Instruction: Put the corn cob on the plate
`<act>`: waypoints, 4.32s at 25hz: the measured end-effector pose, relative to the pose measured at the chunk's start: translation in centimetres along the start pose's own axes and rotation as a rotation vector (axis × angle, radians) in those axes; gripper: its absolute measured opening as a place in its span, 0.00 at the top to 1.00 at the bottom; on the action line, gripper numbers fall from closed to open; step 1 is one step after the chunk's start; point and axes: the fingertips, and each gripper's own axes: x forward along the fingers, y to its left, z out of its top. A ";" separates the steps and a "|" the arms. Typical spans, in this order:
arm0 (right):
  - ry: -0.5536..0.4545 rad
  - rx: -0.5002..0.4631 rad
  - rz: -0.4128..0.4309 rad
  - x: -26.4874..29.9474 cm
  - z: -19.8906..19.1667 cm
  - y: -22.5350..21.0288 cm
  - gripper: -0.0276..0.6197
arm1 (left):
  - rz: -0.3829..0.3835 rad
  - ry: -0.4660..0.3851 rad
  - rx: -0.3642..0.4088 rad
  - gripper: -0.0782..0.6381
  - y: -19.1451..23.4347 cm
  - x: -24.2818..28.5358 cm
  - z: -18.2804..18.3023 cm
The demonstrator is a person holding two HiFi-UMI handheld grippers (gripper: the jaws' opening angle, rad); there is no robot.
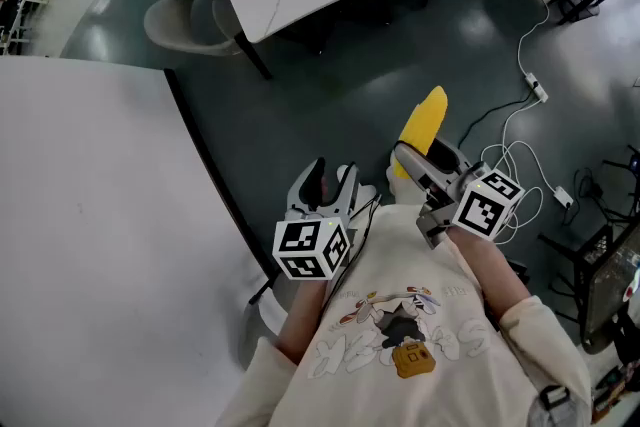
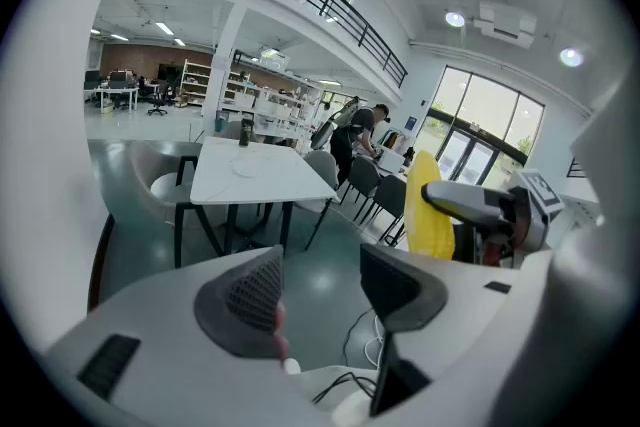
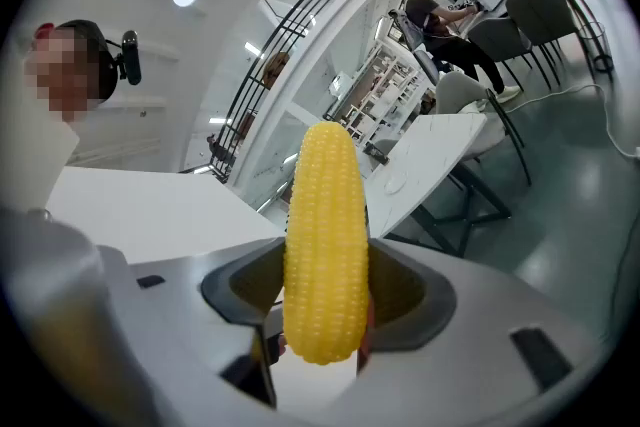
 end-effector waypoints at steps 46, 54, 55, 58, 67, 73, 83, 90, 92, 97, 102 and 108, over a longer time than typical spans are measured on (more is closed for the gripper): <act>0.159 0.074 0.123 23.2 9.9 -3.9 0.59 | -0.091 -0.039 -0.174 0.88 9.8 18.1 16.4; 0.092 0.067 0.118 38.6 18.1 -2.4 0.59 | -0.171 0.016 -0.100 0.88 19.6 25.1 29.3; 0.088 0.070 0.109 39.9 18.7 -2.5 0.59 | -0.182 0.007 -0.096 0.88 20.2 25.6 30.5; 0.070 0.065 0.078 42.8 20.3 -2.9 0.59 | -0.219 0.005 -0.071 0.88 21.4 27.2 32.9; 0.065 0.082 -0.028 47.4 22.9 -5.4 0.59 | -0.246 0.041 -0.095 0.88 25.2 31.6 36.9; 0.127 0.079 -0.095 49.2 22.4 -7.8 0.59 | -0.226 0.081 -0.109 0.88 26.9 33.8 36.4; 0.237 0.014 -0.144 53.3 21.9 -12.7 0.59 | -0.168 0.117 -0.107 0.88 29.9 37.6 35.7; 0.377 0.085 -0.128 54.7 20.2 -15.2 0.59 | -0.119 0.137 -0.168 0.88 31.1 39.6 34.2; 0.411 0.076 -0.117 55.1 19.8 -15.9 0.58 | -0.113 0.145 -0.171 0.88 31.1 40.2 33.6; 0.461 0.055 -0.126 56.2 19.1 -18.1 0.59 | -0.100 0.171 -0.179 0.88 31.2 41.4 31.8; 0.496 0.037 -0.144 57.1 18.2 -20.0 0.58 | -0.052 0.194 -0.201 0.88 32.1 42.6 29.8; 0.544 0.017 -0.201 57.9 17.3 -23.1 0.58 | -0.002 0.213 -0.222 0.88 32.9 44.6 28.6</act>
